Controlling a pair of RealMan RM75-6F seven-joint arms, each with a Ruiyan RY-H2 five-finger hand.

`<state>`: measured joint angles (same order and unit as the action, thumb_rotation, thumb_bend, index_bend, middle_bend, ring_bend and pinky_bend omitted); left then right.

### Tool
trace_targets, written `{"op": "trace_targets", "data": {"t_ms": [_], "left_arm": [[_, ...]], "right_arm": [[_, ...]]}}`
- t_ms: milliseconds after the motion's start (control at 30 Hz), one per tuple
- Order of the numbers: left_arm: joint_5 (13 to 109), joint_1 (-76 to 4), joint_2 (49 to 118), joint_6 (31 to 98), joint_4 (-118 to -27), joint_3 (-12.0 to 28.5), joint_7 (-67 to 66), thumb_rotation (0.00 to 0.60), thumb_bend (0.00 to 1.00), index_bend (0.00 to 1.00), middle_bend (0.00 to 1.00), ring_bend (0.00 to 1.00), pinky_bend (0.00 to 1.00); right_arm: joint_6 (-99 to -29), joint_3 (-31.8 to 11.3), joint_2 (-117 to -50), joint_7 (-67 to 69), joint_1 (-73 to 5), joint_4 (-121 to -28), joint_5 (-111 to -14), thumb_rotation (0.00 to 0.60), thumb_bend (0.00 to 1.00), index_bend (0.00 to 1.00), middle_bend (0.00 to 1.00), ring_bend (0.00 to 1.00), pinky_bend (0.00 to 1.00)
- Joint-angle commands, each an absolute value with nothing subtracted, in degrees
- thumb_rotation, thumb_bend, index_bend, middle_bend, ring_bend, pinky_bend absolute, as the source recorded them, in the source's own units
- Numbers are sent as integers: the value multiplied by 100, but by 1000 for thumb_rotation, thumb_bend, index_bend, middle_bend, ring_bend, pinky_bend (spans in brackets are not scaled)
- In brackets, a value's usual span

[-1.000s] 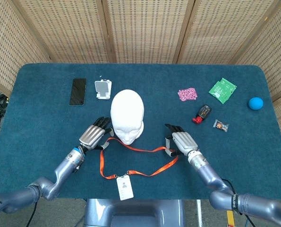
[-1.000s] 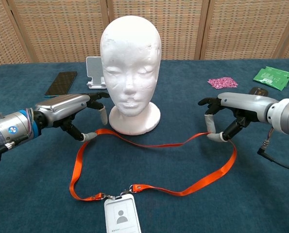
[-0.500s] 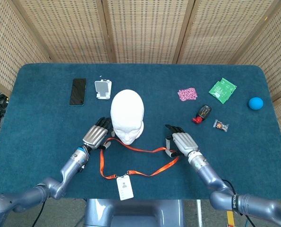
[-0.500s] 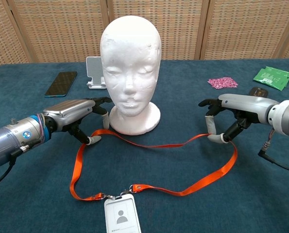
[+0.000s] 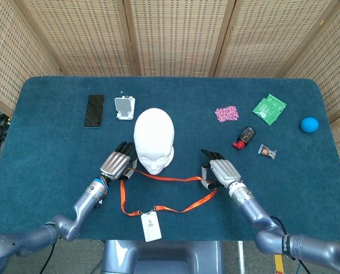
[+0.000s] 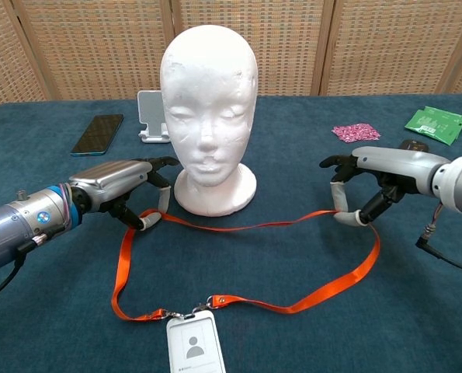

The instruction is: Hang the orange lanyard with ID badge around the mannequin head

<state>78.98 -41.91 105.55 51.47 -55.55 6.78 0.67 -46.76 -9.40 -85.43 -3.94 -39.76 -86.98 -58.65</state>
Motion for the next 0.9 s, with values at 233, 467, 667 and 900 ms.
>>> {"op": "trace_targets", "data": {"t_ms": [233,467,667,900], "left_arm": [[8012,-4065,10501,5433,-5645,600,136,600,466,646,0,0,0],[8456,-3770,10341,6021,-5745,262,482,600,465,649,0,0,0],[8967,-3565,10115,6656,-5783,-25,825,600,466,649,0,0,0],[9302,-3445,9964,7154,-5721,-144,1098,600,466,656,0,0,0]], "right_arm": [[-4731,-923,-8472,-378,-3946,-8829,-5952,600,705,724,0,0,0],[-4911,-827,-8368,-385,-3870,-9151,-6326,600,707,732,0,0,0],[-5119,-694,-8271,-509,-3804,-9498,-6734,600,709,745,0,0,0],[-5284,-582,-8172,-694,-3771,-9852,-7086,600,711,749,0,0,0]]}}
